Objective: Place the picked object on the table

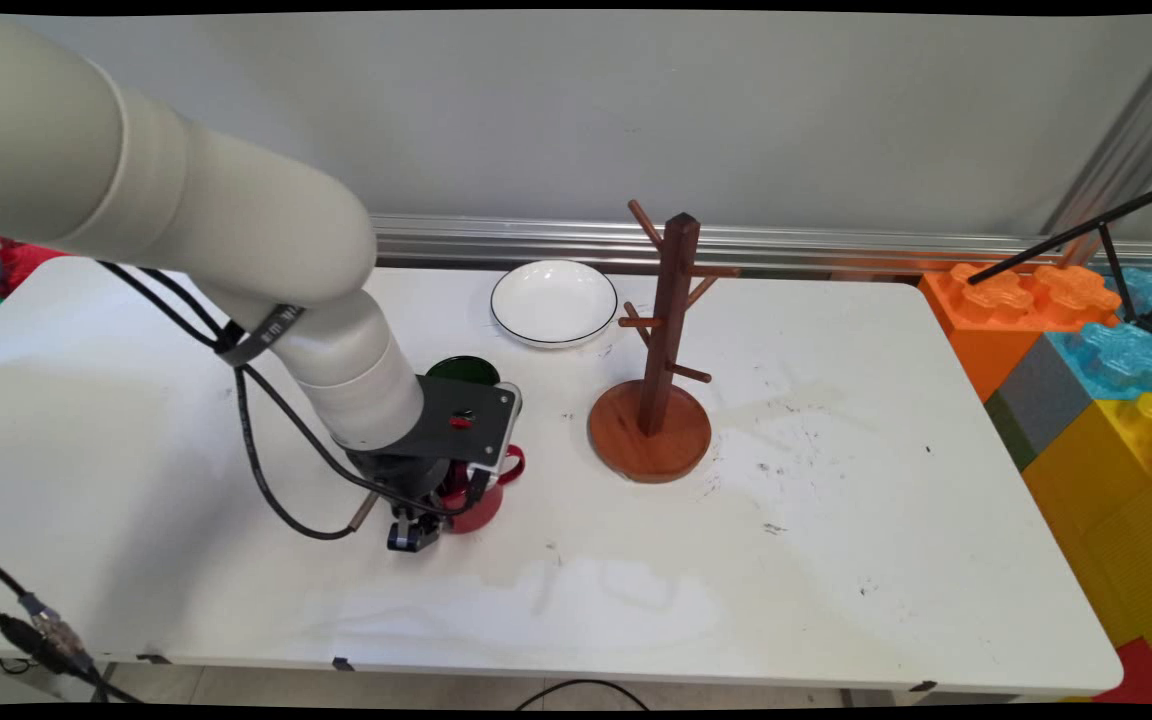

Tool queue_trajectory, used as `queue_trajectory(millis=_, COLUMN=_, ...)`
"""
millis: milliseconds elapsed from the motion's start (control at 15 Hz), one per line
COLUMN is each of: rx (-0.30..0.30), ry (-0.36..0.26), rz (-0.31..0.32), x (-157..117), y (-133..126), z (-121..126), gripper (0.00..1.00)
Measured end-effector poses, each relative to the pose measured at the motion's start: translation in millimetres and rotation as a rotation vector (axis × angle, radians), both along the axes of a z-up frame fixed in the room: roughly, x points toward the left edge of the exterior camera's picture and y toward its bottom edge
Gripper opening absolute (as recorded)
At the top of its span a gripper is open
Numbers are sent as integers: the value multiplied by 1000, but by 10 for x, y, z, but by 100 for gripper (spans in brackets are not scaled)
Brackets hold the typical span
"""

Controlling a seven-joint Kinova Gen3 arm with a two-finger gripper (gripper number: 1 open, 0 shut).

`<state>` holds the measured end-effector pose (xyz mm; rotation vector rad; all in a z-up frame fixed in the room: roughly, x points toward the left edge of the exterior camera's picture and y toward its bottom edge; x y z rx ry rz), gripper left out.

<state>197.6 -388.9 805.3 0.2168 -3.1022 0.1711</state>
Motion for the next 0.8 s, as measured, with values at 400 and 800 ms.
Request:
queue_trajectory(millis=400, rx=14, ry=8, rz=16, x=-63, y=-29, z=-50, gripper=100)
queue_trajectory(millis=800, rx=3, ry=59, rz=12, x=-92, y=-60, z=128, gripper=100)
